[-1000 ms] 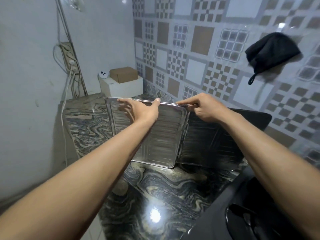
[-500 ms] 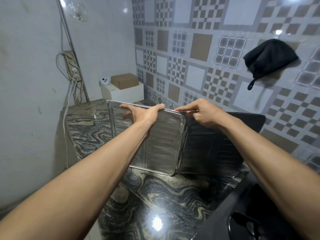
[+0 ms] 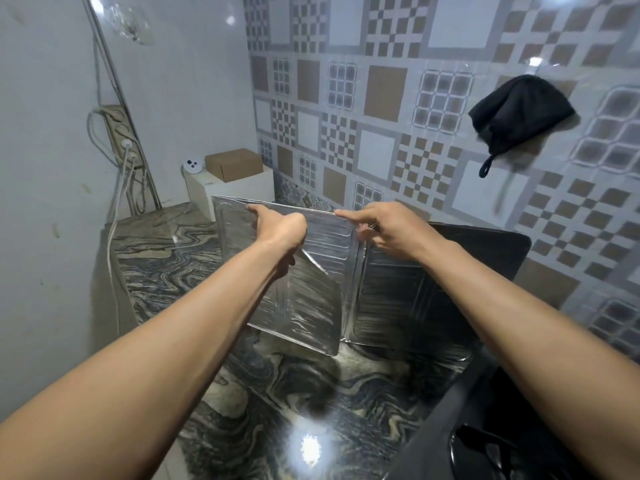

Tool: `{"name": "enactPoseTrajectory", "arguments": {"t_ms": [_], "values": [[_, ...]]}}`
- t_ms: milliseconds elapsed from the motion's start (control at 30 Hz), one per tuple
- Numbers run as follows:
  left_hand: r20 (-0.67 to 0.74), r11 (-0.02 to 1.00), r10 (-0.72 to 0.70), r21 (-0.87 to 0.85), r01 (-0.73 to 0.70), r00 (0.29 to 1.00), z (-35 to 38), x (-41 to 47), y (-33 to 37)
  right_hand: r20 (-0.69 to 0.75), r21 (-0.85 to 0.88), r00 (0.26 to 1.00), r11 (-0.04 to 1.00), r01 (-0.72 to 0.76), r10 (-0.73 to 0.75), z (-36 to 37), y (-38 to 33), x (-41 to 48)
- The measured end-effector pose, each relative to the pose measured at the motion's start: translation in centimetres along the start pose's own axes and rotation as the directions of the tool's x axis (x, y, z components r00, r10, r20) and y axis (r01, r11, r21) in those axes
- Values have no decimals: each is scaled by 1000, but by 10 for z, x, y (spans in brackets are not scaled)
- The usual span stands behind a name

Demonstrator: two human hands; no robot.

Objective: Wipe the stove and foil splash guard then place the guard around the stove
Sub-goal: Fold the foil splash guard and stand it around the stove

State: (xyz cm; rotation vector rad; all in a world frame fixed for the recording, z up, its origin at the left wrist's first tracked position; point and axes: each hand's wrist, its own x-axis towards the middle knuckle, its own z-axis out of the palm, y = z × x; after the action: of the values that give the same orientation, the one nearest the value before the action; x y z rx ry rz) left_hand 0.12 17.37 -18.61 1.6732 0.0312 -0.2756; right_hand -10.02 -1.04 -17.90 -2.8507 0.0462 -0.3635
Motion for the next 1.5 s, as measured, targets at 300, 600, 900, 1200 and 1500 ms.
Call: {"name": "enactPoseTrajectory", "arguments": {"t_ms": [300, 600, 900, 1200, 1500], "values": [[314, 964, 124, 186, -189, 941, 9, -39, 26, -189, -107, 974, 983, -147, 125, -30, 59, -26], [647, 890, 98, 282, -357, 756, 44, -52, 29, -179, -196, 921, 904, -379, 347, -69, 131, -108], [754, 871, 7, 319, -375, 657, 90, -68, 34, -128, -291, 931, 884, -366, 343, -72, 154, -129], [812, 813, -51, 371, -448, 581, 113, -51, 38, -232, -248, 881, 850, -464, 413, -92, 164, -182], [881, 697, -134, 409, -589, 453, 151, -78, 40, -239, -276, 811, 763, -584, 534, -120, 159, -258]]}}
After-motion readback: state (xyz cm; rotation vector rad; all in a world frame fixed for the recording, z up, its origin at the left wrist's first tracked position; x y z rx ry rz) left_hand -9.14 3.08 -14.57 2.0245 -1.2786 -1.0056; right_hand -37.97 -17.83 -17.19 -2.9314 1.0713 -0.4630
